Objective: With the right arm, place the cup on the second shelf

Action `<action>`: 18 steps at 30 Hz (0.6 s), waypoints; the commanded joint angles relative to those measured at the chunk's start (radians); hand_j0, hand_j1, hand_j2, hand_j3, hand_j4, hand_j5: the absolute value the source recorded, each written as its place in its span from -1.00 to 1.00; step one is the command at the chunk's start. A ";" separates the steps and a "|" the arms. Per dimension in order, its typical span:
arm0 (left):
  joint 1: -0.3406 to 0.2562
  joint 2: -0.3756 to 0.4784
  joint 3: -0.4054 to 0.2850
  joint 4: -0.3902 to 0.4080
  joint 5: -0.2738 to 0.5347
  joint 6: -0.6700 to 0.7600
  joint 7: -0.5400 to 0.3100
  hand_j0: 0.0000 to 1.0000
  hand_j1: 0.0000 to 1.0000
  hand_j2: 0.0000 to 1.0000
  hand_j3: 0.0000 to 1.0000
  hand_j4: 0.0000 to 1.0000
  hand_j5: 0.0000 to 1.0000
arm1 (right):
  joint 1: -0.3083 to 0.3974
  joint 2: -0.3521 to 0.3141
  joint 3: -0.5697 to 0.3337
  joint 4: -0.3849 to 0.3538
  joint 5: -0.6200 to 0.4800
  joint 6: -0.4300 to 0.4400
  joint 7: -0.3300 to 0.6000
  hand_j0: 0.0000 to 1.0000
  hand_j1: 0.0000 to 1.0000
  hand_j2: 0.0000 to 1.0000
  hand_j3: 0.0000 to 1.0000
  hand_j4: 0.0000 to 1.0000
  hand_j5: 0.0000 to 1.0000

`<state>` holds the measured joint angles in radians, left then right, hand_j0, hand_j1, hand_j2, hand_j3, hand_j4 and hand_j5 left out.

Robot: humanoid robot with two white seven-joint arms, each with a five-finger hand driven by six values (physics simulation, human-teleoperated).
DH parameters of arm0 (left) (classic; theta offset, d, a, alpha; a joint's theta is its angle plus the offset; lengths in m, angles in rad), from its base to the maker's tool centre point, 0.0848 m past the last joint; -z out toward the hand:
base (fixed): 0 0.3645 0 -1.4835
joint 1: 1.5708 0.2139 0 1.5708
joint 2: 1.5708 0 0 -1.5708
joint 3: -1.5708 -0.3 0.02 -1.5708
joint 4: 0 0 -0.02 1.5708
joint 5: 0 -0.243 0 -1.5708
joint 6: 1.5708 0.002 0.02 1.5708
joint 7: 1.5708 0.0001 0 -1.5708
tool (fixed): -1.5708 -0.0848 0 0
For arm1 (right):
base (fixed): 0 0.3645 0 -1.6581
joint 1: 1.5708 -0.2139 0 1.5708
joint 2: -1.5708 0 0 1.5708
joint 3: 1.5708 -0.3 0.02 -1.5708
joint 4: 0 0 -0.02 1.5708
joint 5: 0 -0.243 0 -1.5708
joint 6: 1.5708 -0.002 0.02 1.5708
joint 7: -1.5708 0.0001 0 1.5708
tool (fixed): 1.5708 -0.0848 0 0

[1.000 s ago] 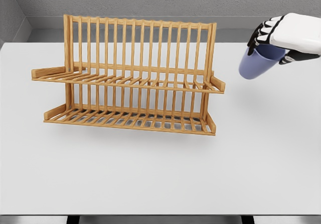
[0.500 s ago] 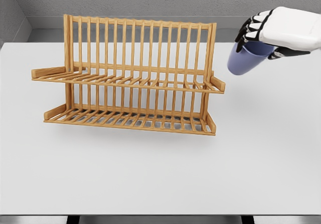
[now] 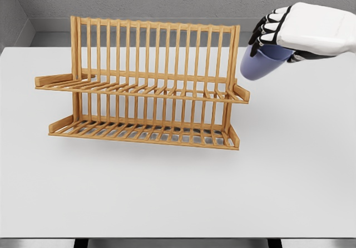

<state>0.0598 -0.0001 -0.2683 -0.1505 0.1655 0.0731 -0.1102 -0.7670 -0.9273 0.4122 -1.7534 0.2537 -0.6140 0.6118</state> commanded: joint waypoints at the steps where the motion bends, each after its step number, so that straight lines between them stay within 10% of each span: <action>1: 0.000 0.000 0.000 0.000 0.000 -0.001 0.000 1.00 1.00 1.00 1.00 1.00 1.00 | 0.000 0.024 0.005 -0.001 -0.007 0.003 -0.001 0.18 0.18 0.18 0.18 0.18 0.18; 18: 0.000 0.000 0.000 0.000 0.000 0.001 0.000 1.00 1.00 1.00 1.00 1.00 1.00 | -0.026 0.067 0.031 -0.001 -0.010 0.003 -0.001 0.18 0.18 0.18 0.18 0.18 0.18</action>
<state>0.0598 -0.0001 -0.2683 -0.1505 0.1655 0.0733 -0.1102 -0.7946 -0.8623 0.4396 -1.7549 0.2492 -0.6142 0.6117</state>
